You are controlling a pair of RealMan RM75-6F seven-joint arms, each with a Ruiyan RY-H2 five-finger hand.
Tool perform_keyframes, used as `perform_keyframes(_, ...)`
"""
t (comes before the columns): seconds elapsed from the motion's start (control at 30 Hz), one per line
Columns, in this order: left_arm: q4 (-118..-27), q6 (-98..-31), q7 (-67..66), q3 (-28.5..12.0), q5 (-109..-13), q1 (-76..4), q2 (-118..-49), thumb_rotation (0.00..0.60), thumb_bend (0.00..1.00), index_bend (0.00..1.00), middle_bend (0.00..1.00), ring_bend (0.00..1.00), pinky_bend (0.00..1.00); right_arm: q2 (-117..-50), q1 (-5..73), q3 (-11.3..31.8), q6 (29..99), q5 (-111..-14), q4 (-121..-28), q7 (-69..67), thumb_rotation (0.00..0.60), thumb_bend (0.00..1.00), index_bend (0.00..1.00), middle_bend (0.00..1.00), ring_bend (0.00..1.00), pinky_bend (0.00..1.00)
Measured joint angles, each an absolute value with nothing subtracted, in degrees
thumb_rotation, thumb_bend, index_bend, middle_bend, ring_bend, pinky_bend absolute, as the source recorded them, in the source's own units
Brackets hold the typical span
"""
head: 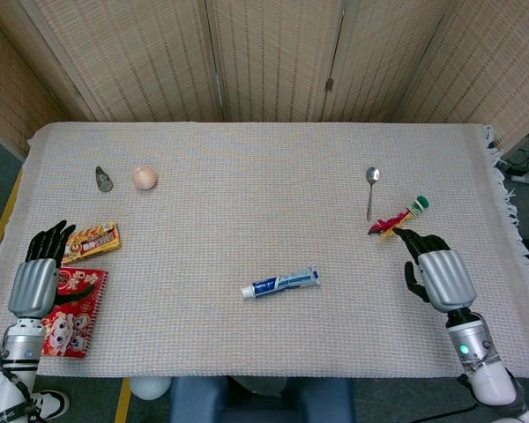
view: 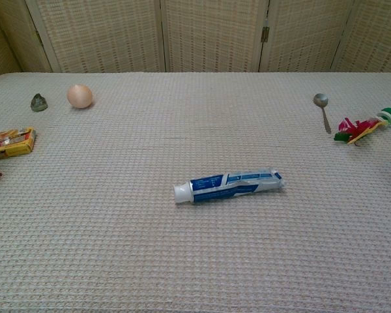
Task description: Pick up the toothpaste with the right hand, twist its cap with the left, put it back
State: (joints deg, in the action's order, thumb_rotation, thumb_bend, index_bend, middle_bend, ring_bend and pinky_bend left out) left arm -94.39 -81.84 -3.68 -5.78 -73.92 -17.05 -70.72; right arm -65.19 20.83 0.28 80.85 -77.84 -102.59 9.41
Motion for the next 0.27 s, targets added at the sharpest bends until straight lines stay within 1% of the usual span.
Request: perform_keyframes(0.27,-95.5,-86.7,-5.4,-2.2,-78.6,-12.3,-70.6,0.600,0.16,0.08,0.07,0.06,0.00,-65.7,13.5,-1.8,87.5,-80.9,-98.4,4.9,0.600,0.75,0.18,0.25,0.29,0.24)
